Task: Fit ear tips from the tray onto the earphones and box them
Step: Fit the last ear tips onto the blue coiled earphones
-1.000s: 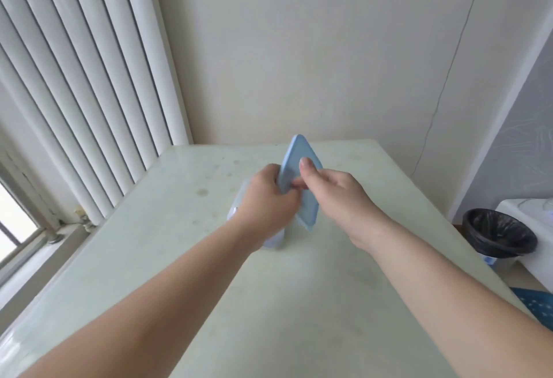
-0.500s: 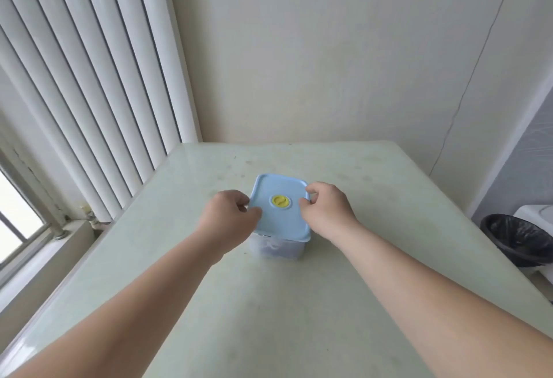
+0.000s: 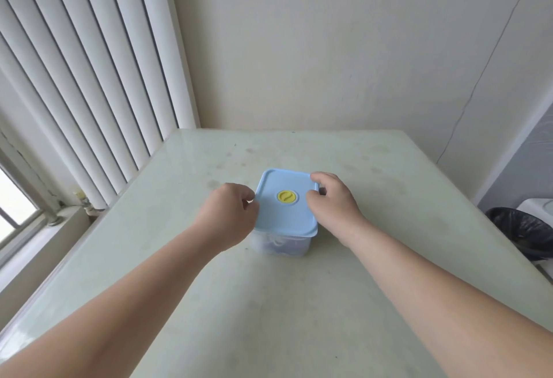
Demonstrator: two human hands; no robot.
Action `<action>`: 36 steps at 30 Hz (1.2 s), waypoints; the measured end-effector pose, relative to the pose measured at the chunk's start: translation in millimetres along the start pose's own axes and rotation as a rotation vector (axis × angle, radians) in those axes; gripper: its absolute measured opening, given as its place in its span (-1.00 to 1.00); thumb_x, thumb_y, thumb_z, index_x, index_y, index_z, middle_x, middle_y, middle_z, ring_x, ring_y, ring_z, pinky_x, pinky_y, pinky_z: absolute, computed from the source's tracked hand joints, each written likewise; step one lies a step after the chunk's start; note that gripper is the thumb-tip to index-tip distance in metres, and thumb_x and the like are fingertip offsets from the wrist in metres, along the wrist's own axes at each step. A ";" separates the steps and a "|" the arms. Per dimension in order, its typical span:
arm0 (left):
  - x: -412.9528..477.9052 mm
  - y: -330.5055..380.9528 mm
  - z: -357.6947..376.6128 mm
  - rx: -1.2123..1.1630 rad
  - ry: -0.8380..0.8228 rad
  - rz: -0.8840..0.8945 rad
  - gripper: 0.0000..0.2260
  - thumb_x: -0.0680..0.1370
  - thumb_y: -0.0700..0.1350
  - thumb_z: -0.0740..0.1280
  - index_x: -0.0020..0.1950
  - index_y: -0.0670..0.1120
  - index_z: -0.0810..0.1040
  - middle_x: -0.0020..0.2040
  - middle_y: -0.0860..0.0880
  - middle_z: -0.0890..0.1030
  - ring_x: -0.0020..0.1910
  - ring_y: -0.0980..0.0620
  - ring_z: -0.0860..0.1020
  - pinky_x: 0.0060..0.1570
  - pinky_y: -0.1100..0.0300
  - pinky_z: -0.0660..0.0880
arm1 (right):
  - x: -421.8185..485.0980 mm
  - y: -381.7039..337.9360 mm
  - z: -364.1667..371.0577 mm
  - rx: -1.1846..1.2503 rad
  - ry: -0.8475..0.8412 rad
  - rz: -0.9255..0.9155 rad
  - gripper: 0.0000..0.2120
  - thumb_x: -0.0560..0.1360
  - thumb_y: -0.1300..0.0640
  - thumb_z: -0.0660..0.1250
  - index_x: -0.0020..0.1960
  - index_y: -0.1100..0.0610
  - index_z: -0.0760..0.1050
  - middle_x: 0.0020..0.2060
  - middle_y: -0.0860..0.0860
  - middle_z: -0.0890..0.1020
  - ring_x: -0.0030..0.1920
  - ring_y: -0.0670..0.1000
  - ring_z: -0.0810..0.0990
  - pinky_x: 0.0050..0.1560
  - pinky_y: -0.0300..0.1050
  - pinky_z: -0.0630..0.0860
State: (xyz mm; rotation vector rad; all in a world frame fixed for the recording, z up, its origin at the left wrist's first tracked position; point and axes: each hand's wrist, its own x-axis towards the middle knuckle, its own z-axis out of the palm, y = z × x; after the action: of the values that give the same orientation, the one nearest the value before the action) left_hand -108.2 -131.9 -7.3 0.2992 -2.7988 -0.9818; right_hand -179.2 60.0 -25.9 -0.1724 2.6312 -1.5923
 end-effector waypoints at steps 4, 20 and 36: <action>-5.6 11.7 -2.8 0.144 0.033 0.049 -0.84 0.54 -0.22 0.22 -0.15 -0.05 0.56 -0.40 0.00 0.51 -0.44 -0.03 0.42 -0.49 0.23 0.26 | -4.6 2.9 3.9 0.035 -0.017 0.024 -0.49 0.63 0.17 0.12 0.57 0.02 0.28 0.42 -0.08 0.41 0.35 -0.05 0.43 0.25 -0.19 0.36; -17.3 -2.9 -1.1 0.036 0.056 0.023 -0.80 0.52 -0.25 0.24 -0.04 -0.11 0.66 -0.16 -0.14 0.68 -0.25 -0.20 0.61 -0.38 0.12 0.50 | -9.2 1.0 15.9 0.120 -0.047 0.030 -0.48 0.67 0.18 0.02 0.62 -0.03 0.16 0.60 -0.13 0.20 0.56 -0.08 0.19 0.37 -0.22 0.19; -18.0 -1.7 10.2 0.130 -0.010 0.122 -0.58 0.65 -0.17 0.17 0.49 0.04 0.49 0.54 0.23 0.40 0.04 -0.04 0.61 -0.06 0.20 0.44 | 10.8 9.3 14.0 0.184 -0.079 0.016 -0.50 0.62 0.25 0.03 0.49 -0.05 0.39 0.36 -0.16 0.42 0.32 -0.14 0.36 0.23 -0.23 0.27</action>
State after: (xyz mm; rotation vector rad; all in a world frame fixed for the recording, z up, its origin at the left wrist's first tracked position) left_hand -92.8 -122.8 -17.7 0.1380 -2.8562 -0.7786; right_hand -188.9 50.6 -40.6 -0.1990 2.4060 -1.7716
